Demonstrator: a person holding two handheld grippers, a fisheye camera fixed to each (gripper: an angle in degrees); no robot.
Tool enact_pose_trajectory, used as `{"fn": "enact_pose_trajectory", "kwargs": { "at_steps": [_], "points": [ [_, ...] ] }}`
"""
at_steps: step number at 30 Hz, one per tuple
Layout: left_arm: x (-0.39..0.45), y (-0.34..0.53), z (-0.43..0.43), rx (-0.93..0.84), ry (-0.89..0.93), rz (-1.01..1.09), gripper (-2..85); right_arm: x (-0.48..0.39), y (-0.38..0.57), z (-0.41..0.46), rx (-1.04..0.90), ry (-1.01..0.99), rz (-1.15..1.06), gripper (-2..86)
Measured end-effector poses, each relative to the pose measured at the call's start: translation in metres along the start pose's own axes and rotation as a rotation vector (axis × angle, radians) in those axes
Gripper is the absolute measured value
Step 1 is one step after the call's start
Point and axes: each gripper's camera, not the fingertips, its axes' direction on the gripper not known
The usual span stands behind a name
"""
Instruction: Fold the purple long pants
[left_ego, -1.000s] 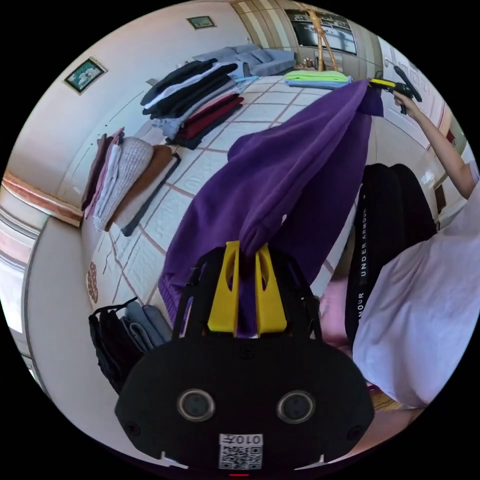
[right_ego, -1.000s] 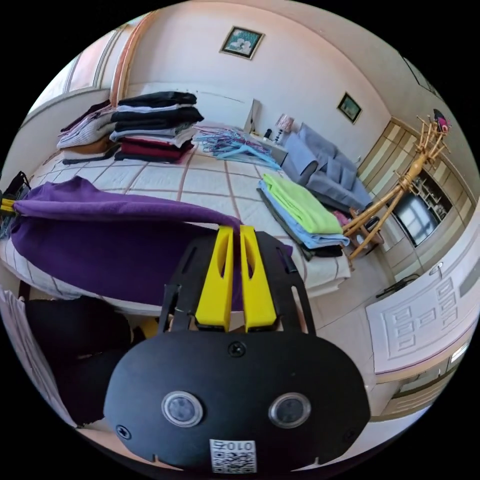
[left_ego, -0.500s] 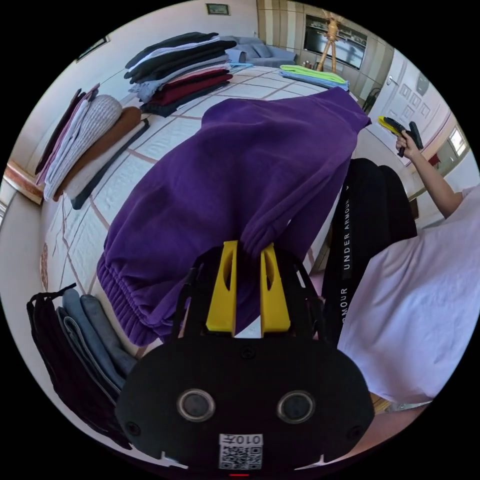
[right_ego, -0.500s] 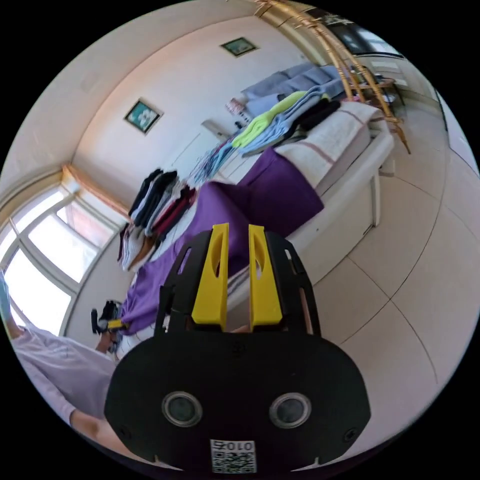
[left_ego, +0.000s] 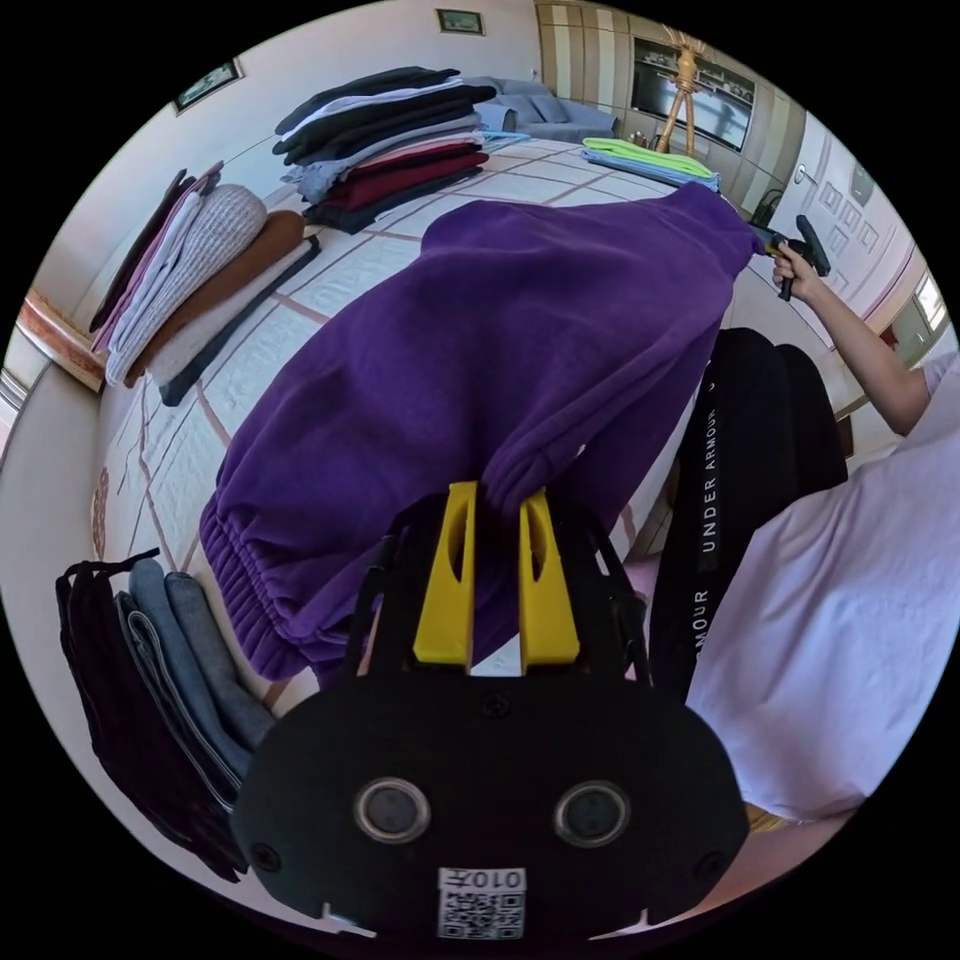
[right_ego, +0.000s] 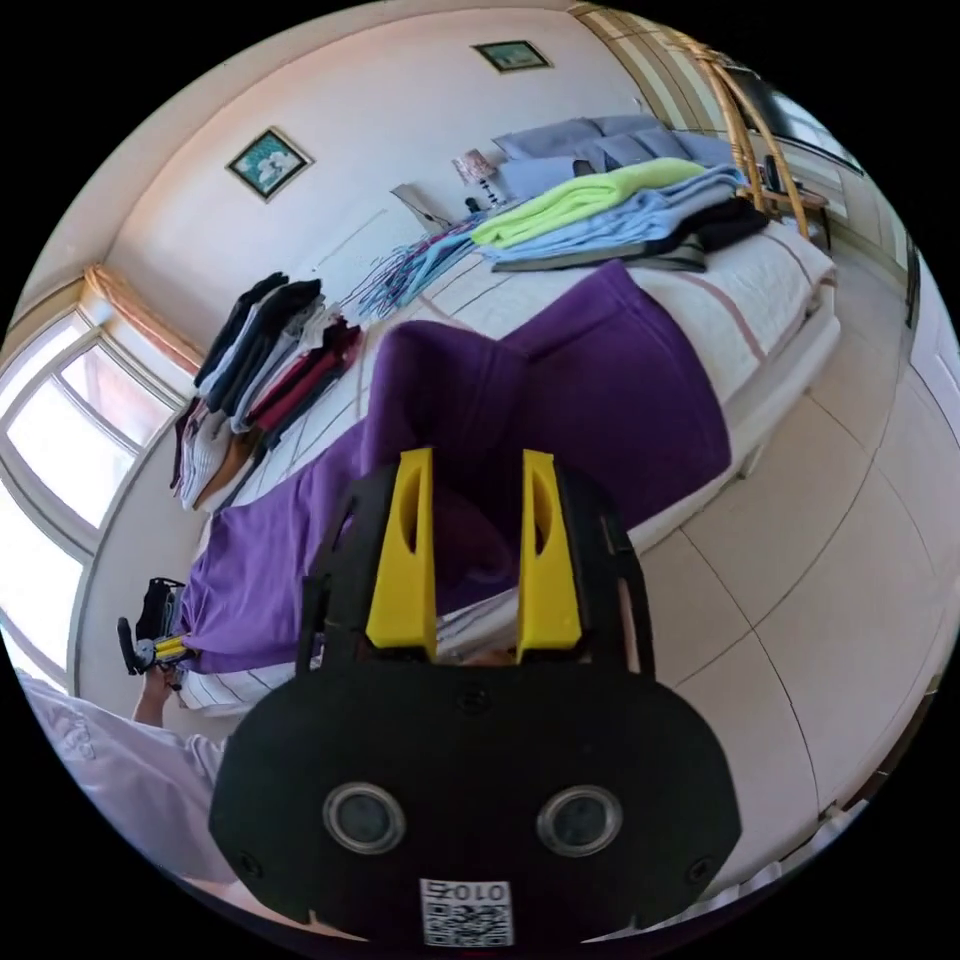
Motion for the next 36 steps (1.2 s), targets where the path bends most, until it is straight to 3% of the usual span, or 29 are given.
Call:
{"fn": "enact_pose_trajectory", "kwargs": {
  "at_steps": [5, 9, 13, 20, 29, 36],
  "points": [
    [0.001, 0.000, 0.000, -0.014, 0.010, 0.003, 2.0, -0.042, 0.010, 0.031, -0.049, 0.047, -0.044, 17.2],
    [0.006, 0.006, 0.000, 0.004, -0.003, -0.012, 2.1, -0.063, 0.017, 0.028, -0.004, -0.051, -0.089, 14.8],
    [0.010, 0.010, -0.001, 0.011, -0.009, -0.018, 2.1, -0.094, 0.024, 0.043, -0.054, 0.073, -0.211, 15.6],
    [0.016, 0.016, -0.002, 0.026, -0.007, -0.009, 1.9, -0.110, 0.025, 0.059, -0.106, -0.043, -0.307, 13.4],
    [0.040, 0.031, -0.003, 0.090, -0.096, 0.014, 1.3, -0.149, 0.049, 0.049, -0.070, 0.093, -0.336, 8.6],
    [0.034, 0.030, -0.001, 0.084, -0.031, -0.040, 1.3, -0.190, 0.073, 0.044, -0.031, 0.304, -0.324, 7.7]
  ]
}}
